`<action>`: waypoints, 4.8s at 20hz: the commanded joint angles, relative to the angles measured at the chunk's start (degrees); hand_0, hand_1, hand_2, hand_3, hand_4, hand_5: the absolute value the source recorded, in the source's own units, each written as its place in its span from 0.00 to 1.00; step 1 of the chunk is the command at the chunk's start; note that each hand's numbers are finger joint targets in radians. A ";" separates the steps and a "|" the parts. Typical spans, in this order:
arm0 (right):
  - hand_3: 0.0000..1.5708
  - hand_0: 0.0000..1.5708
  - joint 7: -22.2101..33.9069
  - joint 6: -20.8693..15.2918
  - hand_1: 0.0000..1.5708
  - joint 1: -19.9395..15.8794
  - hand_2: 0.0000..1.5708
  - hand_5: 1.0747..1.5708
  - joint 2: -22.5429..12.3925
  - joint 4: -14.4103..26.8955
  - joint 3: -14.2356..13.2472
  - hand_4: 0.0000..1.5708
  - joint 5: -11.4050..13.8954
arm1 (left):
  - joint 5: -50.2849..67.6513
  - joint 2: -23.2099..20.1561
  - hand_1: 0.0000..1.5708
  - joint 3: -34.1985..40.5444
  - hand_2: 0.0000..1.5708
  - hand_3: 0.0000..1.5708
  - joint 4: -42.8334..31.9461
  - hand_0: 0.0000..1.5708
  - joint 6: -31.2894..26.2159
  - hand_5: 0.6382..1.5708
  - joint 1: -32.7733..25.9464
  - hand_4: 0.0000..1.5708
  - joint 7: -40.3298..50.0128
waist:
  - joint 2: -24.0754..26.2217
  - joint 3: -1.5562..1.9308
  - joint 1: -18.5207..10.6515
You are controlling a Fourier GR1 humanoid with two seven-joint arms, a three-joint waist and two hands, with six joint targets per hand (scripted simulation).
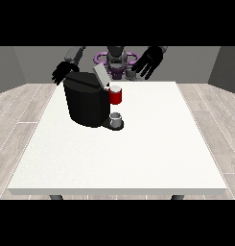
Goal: Insert the coffee pod into the coffee machine and close the lid
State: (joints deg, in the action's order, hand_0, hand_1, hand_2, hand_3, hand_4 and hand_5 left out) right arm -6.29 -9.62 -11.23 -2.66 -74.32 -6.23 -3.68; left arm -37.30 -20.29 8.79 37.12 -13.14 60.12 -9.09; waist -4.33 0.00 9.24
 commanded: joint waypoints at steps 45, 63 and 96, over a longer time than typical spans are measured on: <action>0.00 0.00 5.58 10.85 0.00 -9.20 0.00 1.00 -4.94 0.73 2.95 0.00 1.77 | 34.42 19.82 0.00 2.12 0.00 0.00 35.74 0.00 -3.46 1.00 -45.34 0.00 3.52 | 8.37 0.01 -18.10; 0.00 0.00 6.56 11.34 0.00 -23.85 0.00 1.00 -4.47 9.55 3.06 0.00 4.31 | 38.82 15.47 0.00 3.15 0.00 0.00 40.22 0.00 -0.47 1.00 -46.05 0.08 3.41 | 1.92 -0.01 -15.53; 0.00 0.00 0.66 10.87 0.00 -35.04 0.00 1.00 -2.81 19.27 4.76 0.07 11.90 | 38.51 15.85 0.00 -1.97 0.00 0.00 42.94 0.00 2.99 1.00 -44.83 0.12 2.17 | -0.01 0.00 -18.19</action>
State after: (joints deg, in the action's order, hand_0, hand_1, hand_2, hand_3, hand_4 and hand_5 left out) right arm -3.44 1.76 -46.26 -5.87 -56.25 -1.07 7.70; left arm 1.97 -6.34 9.19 77.99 -10.52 16.57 -5.13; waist -4.41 -0.01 -8.20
